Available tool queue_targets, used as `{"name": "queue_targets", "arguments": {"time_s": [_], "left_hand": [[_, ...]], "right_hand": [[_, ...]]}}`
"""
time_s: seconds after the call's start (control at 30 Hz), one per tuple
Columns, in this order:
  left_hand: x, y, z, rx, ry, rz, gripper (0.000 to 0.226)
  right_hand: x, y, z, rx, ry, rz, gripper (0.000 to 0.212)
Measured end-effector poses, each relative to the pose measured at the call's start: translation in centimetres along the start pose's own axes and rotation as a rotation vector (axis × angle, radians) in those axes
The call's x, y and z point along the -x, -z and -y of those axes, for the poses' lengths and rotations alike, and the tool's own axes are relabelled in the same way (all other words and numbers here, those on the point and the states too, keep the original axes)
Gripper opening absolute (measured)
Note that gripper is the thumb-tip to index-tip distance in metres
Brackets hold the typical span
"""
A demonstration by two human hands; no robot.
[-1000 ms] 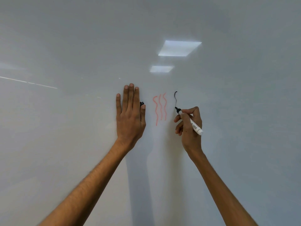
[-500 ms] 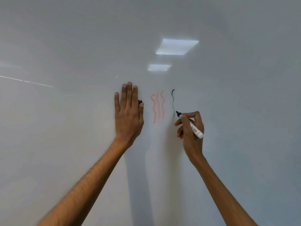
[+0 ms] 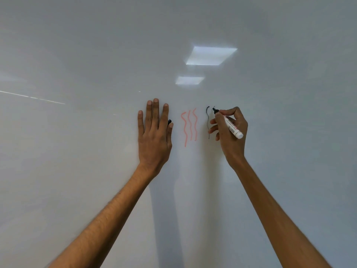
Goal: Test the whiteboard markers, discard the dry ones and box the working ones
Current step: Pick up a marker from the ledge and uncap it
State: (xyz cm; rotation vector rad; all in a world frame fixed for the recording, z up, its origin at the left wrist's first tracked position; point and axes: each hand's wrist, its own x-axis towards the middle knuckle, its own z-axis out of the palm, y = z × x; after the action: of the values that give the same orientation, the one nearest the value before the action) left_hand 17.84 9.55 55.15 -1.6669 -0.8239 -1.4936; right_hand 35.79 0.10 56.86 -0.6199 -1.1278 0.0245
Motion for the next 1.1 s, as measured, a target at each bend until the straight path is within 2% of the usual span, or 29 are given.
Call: {"name": "queue_targets", "arguments": {"time_s": [0.33, 0.67, 0.9, 1.1], "left_hand": [[0.1, -0.3, 0.2, -0.003, -0.013, -0.012, 0.049], [0.2, -0.1, 0.0, -0.012, -0.002, 0.002, 0.050], [0.3, -0.2, 0.1, -0.040, -0.009, 0.003, 0.052], [0.4, -0.4, 0.1, -0.037, -0.007, -0.009, 0.053]], "right_hand": [[2.4, 1.2, -1.7, 0.016, -0.017, 0.007, 0.013], [5.0, 2.6, -2.9, 0.036, -0.075, 0.011, 0.013], [4.2, 3.0, -2.1, 0.048, -0.032, 0.021, 0.006], [0.4, 2.5, -0.1, 0.004, 0.023, -0.034, 0.022]]}}
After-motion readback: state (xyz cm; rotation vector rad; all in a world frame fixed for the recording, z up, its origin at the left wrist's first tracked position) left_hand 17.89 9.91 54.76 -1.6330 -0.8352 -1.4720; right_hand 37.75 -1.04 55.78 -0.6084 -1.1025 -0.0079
